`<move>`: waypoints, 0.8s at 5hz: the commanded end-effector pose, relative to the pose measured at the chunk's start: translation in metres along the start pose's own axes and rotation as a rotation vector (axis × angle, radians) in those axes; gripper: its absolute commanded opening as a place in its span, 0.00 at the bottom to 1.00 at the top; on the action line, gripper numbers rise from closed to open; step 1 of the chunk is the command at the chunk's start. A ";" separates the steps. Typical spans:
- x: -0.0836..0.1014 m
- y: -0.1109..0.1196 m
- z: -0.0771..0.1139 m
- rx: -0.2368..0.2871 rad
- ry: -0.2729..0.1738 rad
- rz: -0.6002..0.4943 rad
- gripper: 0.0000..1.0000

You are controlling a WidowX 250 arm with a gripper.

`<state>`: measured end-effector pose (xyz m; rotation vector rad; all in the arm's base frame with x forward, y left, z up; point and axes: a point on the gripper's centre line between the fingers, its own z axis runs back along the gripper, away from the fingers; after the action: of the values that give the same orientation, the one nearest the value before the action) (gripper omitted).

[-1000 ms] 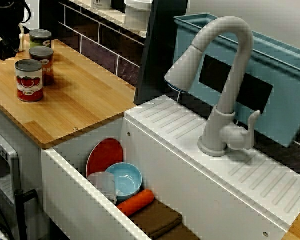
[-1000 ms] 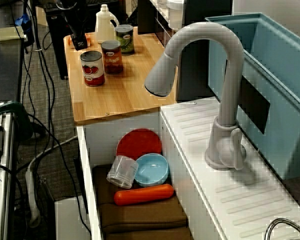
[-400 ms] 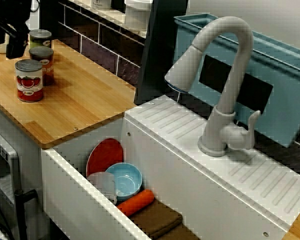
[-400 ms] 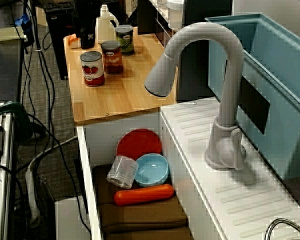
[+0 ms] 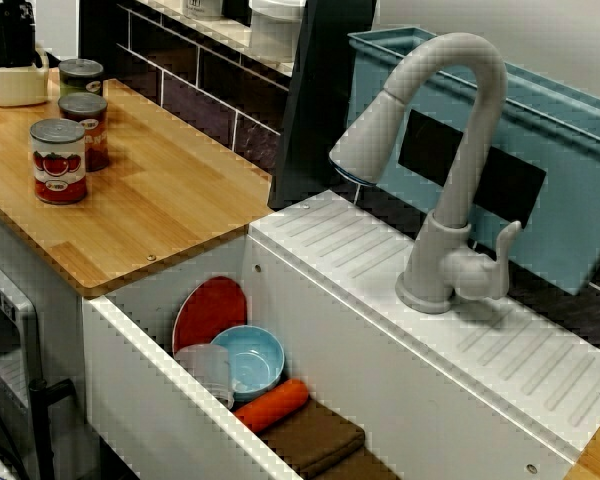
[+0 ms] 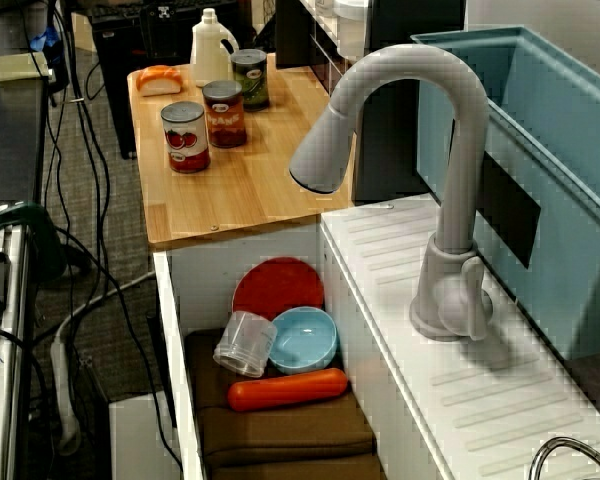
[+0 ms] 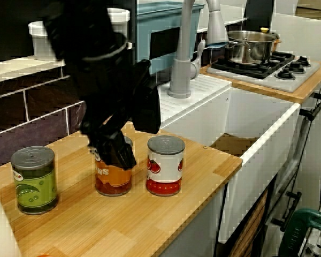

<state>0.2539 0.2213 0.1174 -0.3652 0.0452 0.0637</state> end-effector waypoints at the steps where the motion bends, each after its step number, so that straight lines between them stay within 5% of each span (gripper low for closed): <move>1: -0.006 0.006 0.025 0.006 -0.055 -0.016 1.00; 2: -0.007 0.000 0.019 0.135 -0.084 0.020 1.00; 3: -0.007 -0.009 0.010 0.322 -0.131 0.075 1.00; 4: -0.006 -0.017 0.002 0.387 -0.145 0.075 1.00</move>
<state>0.2528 0.1948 0.0997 -0.0076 -0.0218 0.1502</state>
